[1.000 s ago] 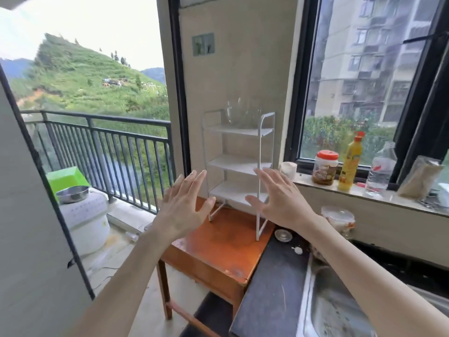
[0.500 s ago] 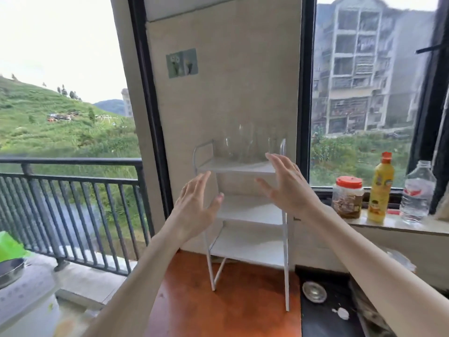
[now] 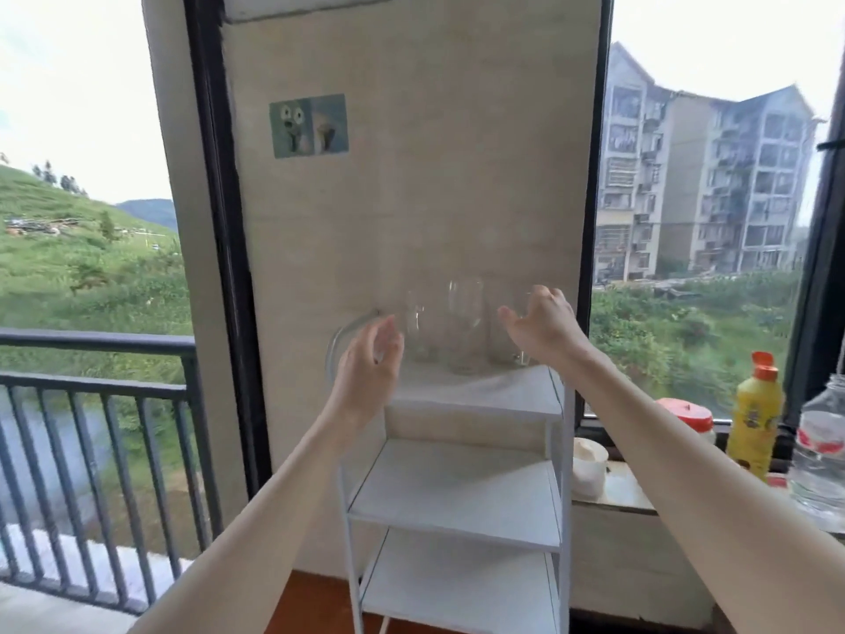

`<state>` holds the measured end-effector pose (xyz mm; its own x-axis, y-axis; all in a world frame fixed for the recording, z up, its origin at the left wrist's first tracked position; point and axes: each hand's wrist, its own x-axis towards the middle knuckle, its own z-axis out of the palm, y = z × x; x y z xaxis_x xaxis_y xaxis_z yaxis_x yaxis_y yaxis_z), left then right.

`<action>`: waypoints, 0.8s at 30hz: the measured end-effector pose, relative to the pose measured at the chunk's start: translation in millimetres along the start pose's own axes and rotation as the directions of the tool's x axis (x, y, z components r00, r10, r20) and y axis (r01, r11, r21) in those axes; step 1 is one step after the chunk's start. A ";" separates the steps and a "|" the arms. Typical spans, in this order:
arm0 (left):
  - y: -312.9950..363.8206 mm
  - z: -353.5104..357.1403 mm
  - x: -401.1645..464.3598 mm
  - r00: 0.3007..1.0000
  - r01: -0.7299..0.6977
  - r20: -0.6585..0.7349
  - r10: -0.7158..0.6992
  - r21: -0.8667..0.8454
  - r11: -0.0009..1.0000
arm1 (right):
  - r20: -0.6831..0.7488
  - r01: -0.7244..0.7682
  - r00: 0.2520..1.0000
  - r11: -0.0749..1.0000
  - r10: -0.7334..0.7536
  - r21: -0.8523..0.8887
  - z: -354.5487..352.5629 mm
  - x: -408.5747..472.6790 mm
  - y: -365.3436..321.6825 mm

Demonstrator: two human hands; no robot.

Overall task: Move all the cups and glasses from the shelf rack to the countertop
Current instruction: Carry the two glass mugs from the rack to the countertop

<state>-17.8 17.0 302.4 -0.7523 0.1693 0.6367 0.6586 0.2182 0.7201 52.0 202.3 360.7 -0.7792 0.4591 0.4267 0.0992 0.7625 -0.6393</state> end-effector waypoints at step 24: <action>-48.9 70.6 96.9 0.928 0.351 0.062 -0.366 -0.466 0.812 | -0.124 -0.288 0.906 0.805 0.404 0.519 51.6 59.3 7.2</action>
<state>-124.1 90.6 309.4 -0.9407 0.1370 0.3103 0.2784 -0.2109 0.9370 -25.4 211.5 348.4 -0.5897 0.7805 0.2075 -0.0170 0.2449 -0.9694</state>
